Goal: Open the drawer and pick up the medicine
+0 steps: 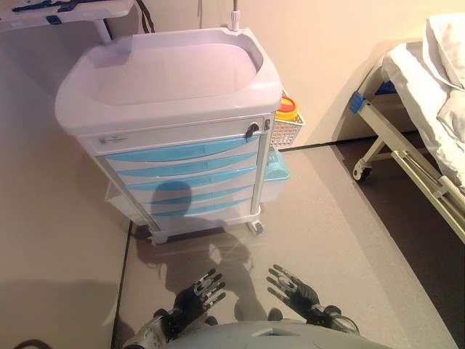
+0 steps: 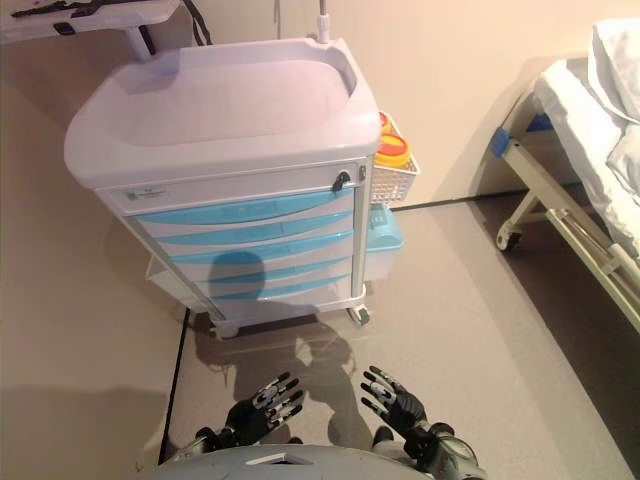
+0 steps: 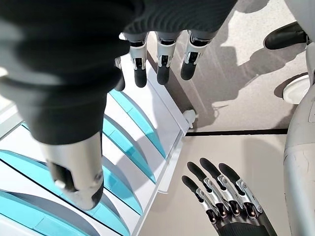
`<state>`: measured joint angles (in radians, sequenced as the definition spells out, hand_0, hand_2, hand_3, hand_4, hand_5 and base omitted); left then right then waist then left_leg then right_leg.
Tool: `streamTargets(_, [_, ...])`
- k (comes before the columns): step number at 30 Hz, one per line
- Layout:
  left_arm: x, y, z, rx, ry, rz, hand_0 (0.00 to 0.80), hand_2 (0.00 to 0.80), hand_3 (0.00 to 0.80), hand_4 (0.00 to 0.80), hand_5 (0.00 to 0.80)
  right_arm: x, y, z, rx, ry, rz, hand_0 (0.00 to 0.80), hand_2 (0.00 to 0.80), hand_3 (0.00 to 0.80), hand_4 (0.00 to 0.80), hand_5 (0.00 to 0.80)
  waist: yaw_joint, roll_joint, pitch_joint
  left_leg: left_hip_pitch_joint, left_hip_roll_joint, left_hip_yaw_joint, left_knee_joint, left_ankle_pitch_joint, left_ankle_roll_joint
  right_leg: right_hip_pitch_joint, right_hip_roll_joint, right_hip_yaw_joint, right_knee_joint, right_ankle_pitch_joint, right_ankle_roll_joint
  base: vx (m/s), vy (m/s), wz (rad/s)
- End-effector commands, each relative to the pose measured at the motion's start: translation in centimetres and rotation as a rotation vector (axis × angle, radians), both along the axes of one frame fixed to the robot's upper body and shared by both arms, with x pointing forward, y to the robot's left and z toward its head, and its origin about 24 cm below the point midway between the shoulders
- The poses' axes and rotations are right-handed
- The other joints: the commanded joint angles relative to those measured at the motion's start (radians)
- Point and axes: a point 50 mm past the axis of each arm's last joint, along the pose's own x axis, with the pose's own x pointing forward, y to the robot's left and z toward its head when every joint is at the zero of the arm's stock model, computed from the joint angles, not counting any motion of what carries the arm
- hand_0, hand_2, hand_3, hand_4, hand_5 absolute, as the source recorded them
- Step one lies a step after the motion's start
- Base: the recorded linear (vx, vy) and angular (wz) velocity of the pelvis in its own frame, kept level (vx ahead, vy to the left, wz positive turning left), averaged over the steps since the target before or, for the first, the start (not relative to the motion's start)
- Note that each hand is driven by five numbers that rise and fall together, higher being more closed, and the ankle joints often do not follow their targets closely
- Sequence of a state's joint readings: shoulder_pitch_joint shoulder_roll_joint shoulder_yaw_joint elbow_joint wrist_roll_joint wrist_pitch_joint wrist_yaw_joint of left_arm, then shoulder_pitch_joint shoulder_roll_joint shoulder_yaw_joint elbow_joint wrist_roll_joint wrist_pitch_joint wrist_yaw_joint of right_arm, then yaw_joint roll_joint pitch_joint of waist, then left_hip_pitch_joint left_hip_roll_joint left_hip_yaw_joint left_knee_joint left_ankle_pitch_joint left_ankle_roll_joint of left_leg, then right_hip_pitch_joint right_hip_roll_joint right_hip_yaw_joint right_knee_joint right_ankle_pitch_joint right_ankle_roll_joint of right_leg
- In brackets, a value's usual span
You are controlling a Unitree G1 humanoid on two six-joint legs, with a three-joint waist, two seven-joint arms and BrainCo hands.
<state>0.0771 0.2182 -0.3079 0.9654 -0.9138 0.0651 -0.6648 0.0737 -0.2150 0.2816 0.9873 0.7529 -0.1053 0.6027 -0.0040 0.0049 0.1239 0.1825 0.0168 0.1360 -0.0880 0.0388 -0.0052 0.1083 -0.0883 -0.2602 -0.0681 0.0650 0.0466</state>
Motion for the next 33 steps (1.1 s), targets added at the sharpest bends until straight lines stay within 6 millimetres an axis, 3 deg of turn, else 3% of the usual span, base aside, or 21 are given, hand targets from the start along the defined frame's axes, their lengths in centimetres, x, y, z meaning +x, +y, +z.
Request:
streamTargets(1, [2.4,-0.81,0.63,-0.049,-0.071,0.043,0.0,0.0,0.0,0.0,0.0,1.88,1.0,0.58,0.021,-0.06,0.065,0.0,0.0,0.0,0.0,0.0,-0.004,0.01,0.004,-0.077,0.001,-0.058,0.001,-0.037,-0.036,0.031,0.017,-0.018,0.105,-0.151,0.029,0.0,0.0,0.0])
streamTargets(33, [2.39,-1.05,0.57,-0.095,-0.052,0.116,0.0,0.0,0.0,0.0,0.0,1.93,0.92,0.59,0.026,-0.063,0.051,0.0,0.0,0.0,0.0,0.0,0.001,0.01,0.01,-0.079,0.001,-0.064,0.001,-0.034,-0.035,0.033,0.014,-0.022,0.107,-0.151,0.028,0.0,0.0,0.0])
